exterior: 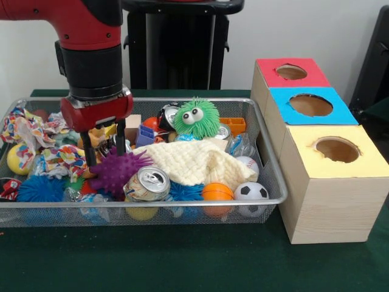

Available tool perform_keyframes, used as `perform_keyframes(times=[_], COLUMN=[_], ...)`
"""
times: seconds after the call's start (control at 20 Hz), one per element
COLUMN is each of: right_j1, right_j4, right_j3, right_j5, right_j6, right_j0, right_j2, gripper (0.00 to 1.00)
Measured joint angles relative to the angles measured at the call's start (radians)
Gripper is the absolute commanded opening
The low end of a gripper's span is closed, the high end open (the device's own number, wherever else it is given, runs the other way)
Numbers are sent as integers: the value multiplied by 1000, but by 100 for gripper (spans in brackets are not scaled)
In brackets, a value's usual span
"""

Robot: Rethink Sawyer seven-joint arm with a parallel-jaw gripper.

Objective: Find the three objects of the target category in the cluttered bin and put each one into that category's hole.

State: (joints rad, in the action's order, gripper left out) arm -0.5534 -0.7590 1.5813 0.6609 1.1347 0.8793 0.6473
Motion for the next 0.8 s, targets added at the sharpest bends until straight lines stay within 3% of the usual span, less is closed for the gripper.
perform_keyframes(times=[0.1, 0.25, 0.3, 0.45, 0.5, 0.65, 0.8], right_j1=[-1, -8, -12, -14, -16, -20, -25], right_j4=[-18, -119, -210, -281, -314, -350, -344], right_j3=[-1, 1, 4, 7, 9, 12, 12], right_j5=[1, 1, 1, 1, 1, 1, 1], right_j6=[-7, -75, -174, -293, -379, -560, -615], right_j0=[-2, -3, -3, -3, -3, -3, -2], right_j2=[-2, 12, 22, 28, 30, 30, 27], gripper=[100, 100, 100, 100, 100, 100, 100])
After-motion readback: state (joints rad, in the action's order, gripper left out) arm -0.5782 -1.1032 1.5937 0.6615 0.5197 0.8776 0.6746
